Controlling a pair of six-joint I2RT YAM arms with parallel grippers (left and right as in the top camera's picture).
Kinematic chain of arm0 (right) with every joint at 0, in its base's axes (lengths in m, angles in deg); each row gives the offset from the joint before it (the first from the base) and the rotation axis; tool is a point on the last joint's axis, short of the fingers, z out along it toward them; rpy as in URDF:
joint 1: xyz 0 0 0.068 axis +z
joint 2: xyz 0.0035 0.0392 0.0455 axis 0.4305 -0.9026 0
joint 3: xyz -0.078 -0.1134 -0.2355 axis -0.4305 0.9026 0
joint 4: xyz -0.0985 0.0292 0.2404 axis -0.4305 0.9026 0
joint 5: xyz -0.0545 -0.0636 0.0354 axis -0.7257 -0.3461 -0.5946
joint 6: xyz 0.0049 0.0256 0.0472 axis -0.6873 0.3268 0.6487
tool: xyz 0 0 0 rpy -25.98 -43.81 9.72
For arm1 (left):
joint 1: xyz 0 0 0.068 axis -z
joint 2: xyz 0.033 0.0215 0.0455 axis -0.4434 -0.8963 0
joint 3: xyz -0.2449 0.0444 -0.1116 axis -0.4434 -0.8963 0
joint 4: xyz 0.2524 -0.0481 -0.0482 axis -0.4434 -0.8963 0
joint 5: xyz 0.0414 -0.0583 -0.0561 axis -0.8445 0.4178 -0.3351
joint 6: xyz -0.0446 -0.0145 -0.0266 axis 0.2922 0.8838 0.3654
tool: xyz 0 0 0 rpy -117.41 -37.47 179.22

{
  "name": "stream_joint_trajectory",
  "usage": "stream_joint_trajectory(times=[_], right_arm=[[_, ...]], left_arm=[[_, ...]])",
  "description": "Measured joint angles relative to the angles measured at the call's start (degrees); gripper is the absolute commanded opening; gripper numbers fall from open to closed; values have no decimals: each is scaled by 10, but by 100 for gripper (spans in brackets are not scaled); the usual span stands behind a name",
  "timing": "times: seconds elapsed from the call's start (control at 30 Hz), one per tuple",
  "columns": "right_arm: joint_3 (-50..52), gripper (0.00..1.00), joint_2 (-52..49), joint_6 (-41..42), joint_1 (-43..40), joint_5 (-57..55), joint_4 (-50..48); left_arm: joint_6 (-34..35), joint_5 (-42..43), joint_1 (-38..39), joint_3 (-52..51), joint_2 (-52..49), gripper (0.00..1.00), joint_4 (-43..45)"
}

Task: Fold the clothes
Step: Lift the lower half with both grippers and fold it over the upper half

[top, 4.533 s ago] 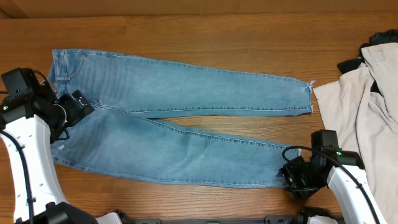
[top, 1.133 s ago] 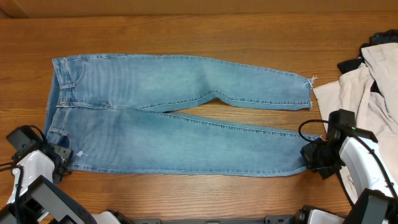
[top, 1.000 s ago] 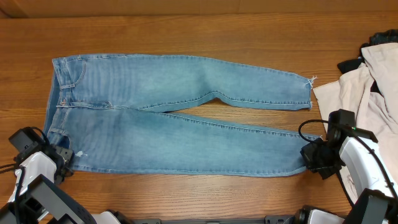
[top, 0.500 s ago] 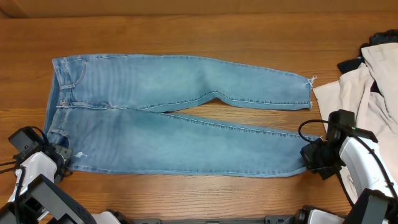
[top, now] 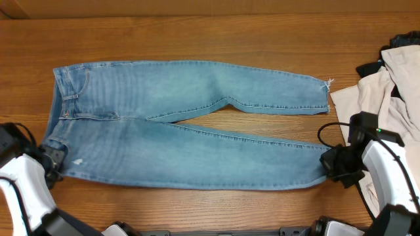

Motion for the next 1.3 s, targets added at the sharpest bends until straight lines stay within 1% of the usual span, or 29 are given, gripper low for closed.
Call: stream_joint_trajectory(times=[0.13, 0.27, 0.4, 0.57, 0.73, 0.83, 0.93, 1.07, 1.3], right_arm=[[-57, 4, 22, -9, 0, 6, 43], [-115, 4, 38, -24, 0, 12, 94], [-174, 4, 42, -47, 0, 15, 141], [-241, 4, 41, -89, 0, 20, 174], [-315, 4, 23, -130, 1, 34, 211], [-358, 4, -26, -149, 4, 40, 227], [-385, 4, -83, -163, 5, 48, 227], [-409, 4, -148, -181, 5, 54, 221], [-439, 4, -202, -200, 24, 51, 196]], left_arm=[[0, 10, -14, 47, 51, 4, -43], [0, 14, -32, 65, 96, 4, -70], [0, 14, -47, 67, 133, 4, -82], [0, 15, -49, 67, 146, 4, -79], [0, 30, -49, 67, 146, 4, -37], [0, 54, -45, 67, 144, 4, 0], [0, 75, -31, 67, 129, 4, 32], [0, 89, 1, 67, 83, 4, 78], [0, 94, 49, 67, 26, 4, 169]])
